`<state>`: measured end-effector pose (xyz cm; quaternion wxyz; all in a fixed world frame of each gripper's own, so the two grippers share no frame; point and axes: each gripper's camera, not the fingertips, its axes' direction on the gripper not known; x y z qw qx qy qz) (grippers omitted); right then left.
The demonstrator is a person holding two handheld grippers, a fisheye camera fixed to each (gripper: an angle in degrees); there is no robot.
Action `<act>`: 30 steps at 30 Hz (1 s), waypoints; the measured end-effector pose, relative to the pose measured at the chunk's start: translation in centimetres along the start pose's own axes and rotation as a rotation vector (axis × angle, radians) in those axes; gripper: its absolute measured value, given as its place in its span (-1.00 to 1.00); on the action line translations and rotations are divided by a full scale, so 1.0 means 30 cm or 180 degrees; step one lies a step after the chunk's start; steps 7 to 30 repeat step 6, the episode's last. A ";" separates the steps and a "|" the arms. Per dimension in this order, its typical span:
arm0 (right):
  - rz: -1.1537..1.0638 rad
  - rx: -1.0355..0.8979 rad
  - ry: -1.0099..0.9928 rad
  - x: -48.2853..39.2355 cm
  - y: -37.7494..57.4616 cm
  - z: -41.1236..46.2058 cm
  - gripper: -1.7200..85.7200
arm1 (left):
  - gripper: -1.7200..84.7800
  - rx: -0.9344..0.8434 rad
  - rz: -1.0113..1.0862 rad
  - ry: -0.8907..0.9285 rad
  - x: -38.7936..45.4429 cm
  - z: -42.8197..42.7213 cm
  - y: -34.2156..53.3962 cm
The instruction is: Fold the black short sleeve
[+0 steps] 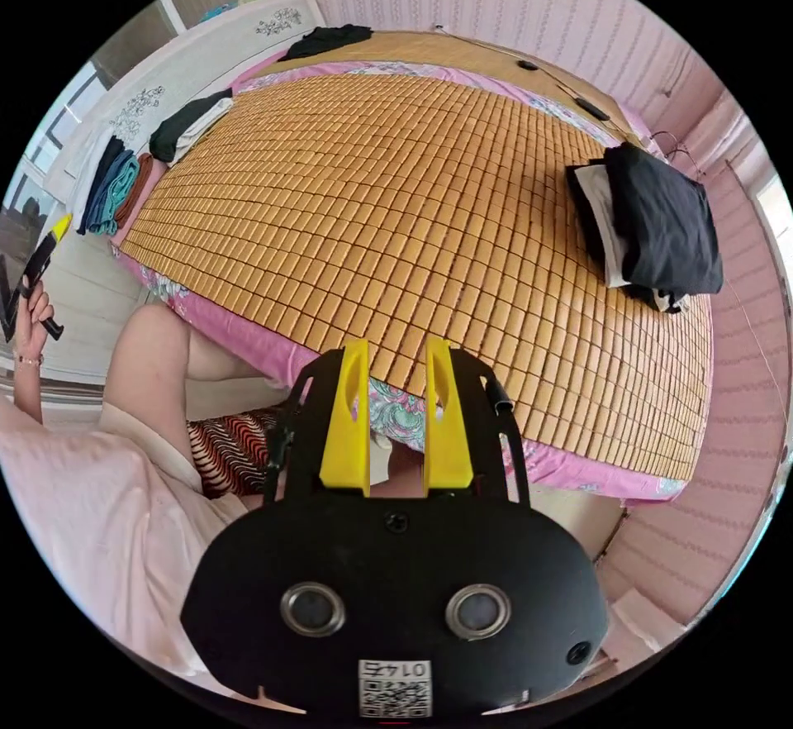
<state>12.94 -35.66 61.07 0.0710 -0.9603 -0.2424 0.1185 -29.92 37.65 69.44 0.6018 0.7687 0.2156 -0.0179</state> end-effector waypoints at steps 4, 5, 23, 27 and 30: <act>0.0305 0.0393 0.0024 0.061 0.158 -0.038 -0.71 | -0.81 0.0141 0.0407 0.0001 0.173 0.033 -0.093; 0.0327 0.0419 0.0016 0.065 0.171 -0.036 -0.71 | -0.81 0.0134 0.0491 -0.0014 0.216 0.046 -0.115; 0.0336 0.0471 -0.0007 0.069 0.192 -0.031 -0.71 | -0.81 0.0134 0.0526 -0.0022 0.236 0.052 -0.124; 0.0336 0.0471 -0.0007 0.069 0.192 -0.031 -0.71 | -0.81 0.0134 0.0526 -0.0022 0.236 0.052 -0.124; 0.0336 0.0471 -0.0007 0.069 0.192 -0.031 -0.71 | -0.81 0.0134 0.0526 -0.0022 0.236 0.052 -0.124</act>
